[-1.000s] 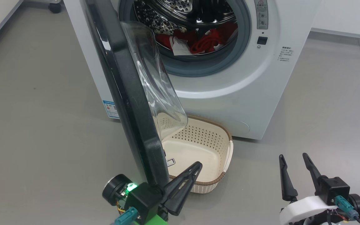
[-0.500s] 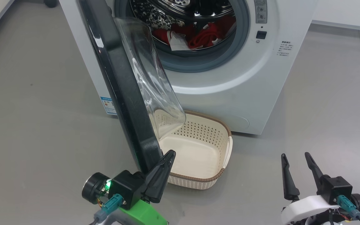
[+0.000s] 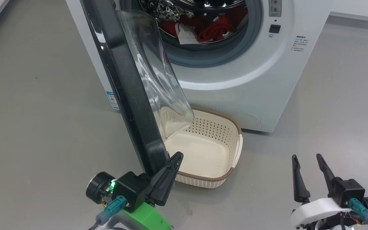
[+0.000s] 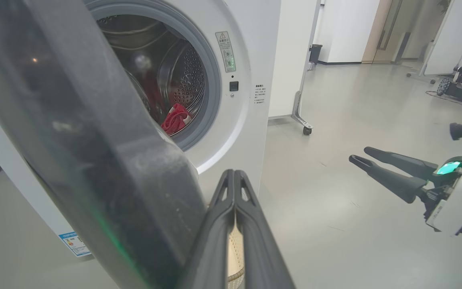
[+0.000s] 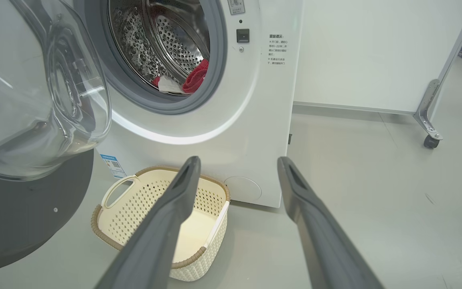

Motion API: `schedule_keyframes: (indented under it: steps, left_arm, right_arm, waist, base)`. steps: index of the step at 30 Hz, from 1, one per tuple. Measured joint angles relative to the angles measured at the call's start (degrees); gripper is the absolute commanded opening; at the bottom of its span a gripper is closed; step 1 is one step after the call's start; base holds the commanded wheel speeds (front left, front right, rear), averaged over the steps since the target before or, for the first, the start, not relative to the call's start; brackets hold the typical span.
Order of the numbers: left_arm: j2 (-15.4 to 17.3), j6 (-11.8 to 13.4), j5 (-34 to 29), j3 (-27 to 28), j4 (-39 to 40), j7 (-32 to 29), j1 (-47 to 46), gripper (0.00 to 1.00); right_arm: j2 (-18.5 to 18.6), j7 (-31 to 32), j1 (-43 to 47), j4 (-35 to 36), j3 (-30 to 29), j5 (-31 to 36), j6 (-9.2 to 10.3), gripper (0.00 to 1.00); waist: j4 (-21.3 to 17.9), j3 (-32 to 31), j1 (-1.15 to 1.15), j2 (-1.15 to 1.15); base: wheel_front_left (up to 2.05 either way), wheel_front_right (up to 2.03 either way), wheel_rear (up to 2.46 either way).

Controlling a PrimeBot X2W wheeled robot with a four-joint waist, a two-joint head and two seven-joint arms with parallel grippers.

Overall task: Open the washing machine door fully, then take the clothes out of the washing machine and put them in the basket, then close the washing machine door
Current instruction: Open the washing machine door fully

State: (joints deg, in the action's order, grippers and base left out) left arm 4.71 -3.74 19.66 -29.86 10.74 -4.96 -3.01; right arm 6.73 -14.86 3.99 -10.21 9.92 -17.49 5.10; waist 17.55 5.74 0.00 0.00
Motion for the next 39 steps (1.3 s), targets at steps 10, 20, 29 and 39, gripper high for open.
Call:
schedule_keyframes:
  steps: [10, 20, 29, 39]
  left_arm:
    - [-0.35, 0.79, 0.01, 0.03, -0.6, 0.58, -0.16, 0.0]
    - [-0.58, 2.04, 0.09, 0.67, -0.99, 1.19, 0.47, 0.0]
    - [-0.68, 3.05, 0.25, 1.1, -1.22, 1.59, 1.38, 0.0]
    - [-0.79, 4.98, 0.49, 2.42, -1.53, 2.3, 3.03, 0.0]
  right_arm:
    - [0.01, 0.0, -0.08, -0.26, -0.59, 0.16, -0.49, 1.0]
    - [0.0, 0.0, -0.04, -0.43, -1.09, 0.16, -0.52, 1.0]
    - [-0.18, 0.0, 0.1, -0.52, -1.69, 0.18, -0.52, 1.0]
    - [-0.09, 0.0, 0.13, -0.15, -2.24, 0.52, -0.57, 1.0]
  waist:
    - [1.39, -0.06, 0.0, 0.0]
    - [3.89, -0.78, 0.0, 0.0]
    - [6.28, -1.51, 0.0, 0.0]
    - [9.64, -2.03, 0.0, 0.0]
  base:
    - [0.0, 0.0, 0.0]
    - [0.0, 0.0, 0.0]
    - [0.0, 0.0, 0.0]
    - [0.0, 0.0, 0.0]
